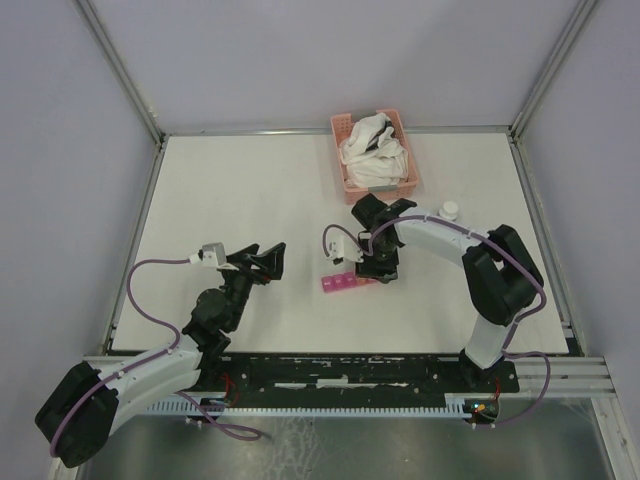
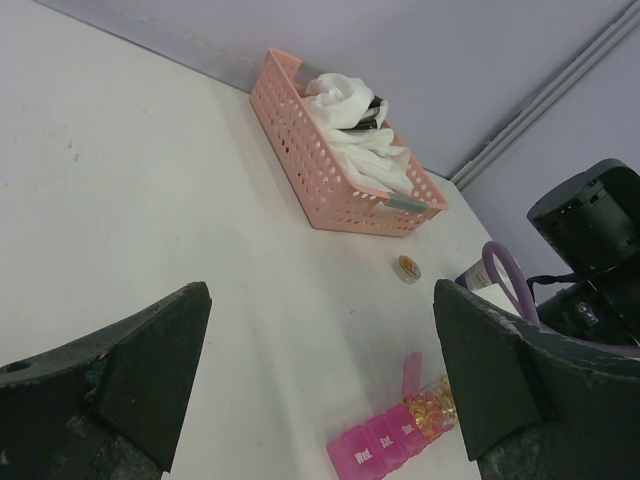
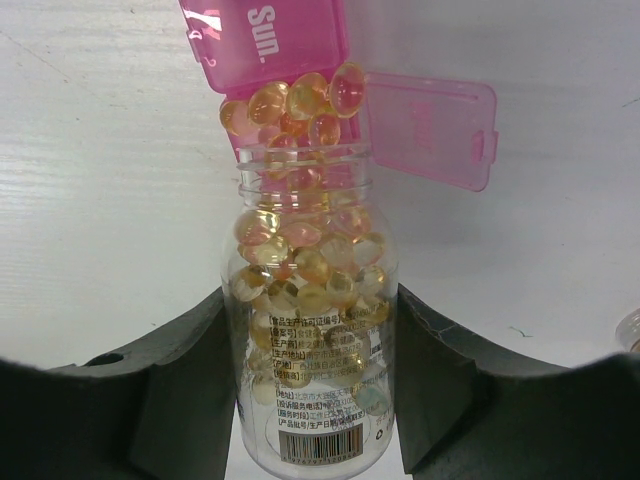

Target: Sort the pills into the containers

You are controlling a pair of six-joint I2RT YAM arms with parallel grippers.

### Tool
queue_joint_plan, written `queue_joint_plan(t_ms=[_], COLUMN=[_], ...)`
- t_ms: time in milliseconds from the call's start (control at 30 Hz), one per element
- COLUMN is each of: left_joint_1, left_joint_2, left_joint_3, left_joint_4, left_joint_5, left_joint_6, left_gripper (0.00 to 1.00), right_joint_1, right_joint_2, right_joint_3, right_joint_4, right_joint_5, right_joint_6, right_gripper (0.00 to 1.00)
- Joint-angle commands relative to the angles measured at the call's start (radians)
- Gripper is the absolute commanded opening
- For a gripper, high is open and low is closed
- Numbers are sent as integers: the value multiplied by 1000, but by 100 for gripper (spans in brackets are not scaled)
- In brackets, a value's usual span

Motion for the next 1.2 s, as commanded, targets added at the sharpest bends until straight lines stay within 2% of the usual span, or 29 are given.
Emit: queue_joint_plan(t_ms=[0, 1167], left_joint_1=[6, 8], left_joint_2=[1, 10], left_joint_3=[-8, -2], left_joint_4=[54, 45], left_joint_5=[1, 0], left_joint_6=[-43, -44], left_gripper=[99, 99], right_joint_1=[-19, -161], right_joint_2=[-49, -61], right_joint_3=[-9, -31], right_joint_4=[2, -5], right_joint_5=[-51, -313], right_joint_6=[-18, -88], right_gripper=[1, 1])
